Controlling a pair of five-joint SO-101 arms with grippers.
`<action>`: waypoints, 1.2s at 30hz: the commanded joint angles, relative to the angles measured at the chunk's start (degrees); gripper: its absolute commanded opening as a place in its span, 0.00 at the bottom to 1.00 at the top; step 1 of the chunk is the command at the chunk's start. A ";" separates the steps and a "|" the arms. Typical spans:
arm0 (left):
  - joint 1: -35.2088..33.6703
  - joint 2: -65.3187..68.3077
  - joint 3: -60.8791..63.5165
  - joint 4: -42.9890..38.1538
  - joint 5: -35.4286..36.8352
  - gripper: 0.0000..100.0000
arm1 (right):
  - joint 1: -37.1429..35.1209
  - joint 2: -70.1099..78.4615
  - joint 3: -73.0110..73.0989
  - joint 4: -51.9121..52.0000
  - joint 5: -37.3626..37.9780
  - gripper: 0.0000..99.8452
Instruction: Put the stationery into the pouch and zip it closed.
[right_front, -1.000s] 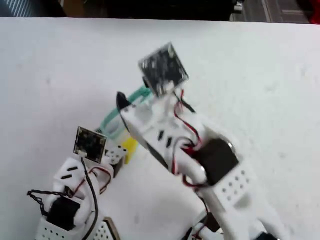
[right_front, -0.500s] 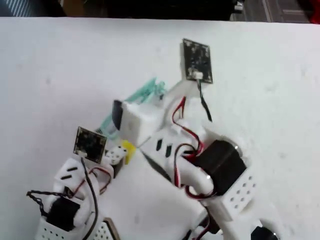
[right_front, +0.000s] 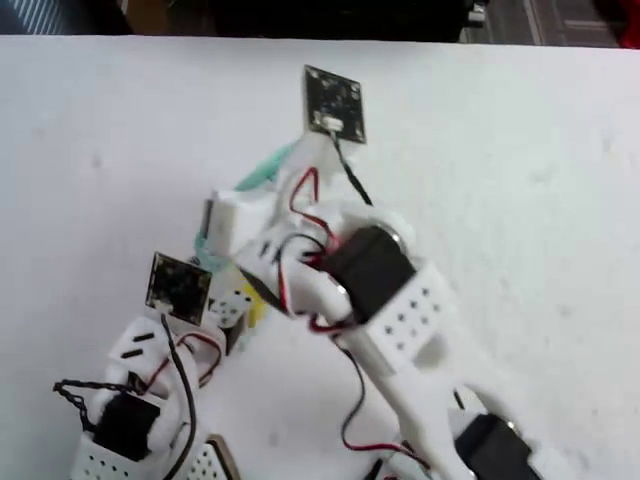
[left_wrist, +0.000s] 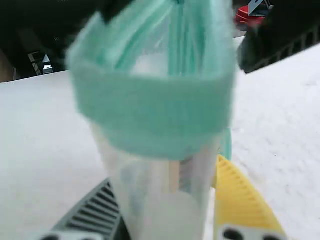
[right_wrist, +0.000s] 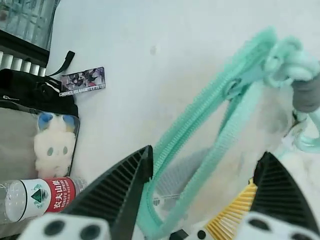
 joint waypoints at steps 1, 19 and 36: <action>0.57 -0.48 -1.67 -0.26 0.18 0.22 | -0.13 2.68 -7.12 3.65 -0.35 0.30; 0.84 -0.48 -2.02 0.70 0.18 0.22 | 2.33 9.63 -14.15 4.79 -0.79 0.30; 0.75 -0.48 -8.70 7.91 0.53 0.23 | 8.66 12.09 -14.51 10.42 3.78 0.02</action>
